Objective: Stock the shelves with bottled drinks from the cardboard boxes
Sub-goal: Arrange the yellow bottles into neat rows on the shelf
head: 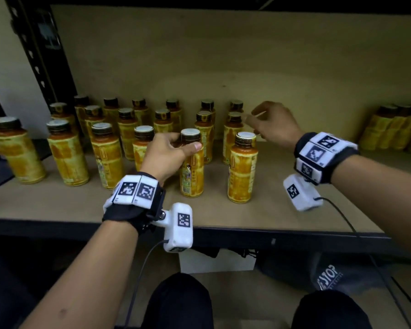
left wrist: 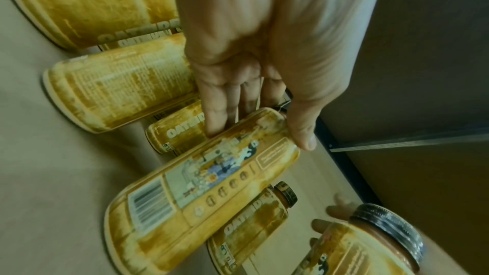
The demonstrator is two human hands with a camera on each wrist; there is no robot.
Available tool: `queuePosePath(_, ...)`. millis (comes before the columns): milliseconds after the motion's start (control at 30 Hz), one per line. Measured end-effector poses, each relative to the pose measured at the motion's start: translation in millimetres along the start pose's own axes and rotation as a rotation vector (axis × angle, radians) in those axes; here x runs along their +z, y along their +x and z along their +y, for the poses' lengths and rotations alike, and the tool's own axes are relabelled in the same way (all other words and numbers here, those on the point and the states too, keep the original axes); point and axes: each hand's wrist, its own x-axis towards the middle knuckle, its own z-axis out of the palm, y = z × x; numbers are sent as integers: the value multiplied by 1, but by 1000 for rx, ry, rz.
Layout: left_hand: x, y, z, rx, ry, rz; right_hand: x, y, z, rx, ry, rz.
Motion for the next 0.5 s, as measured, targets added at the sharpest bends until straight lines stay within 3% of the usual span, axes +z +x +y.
queuePosePath(167,-1,3,-2,-14,-71,-9,28,35,6,-1,-39,-165)
queuePosePath(300,1,3,-2,-12,-81,5,37,42,8,-34,-32,-95)
queuePosePath(500,2,2,-2,14,-116,-10,33,44,23,42,-56,-27)
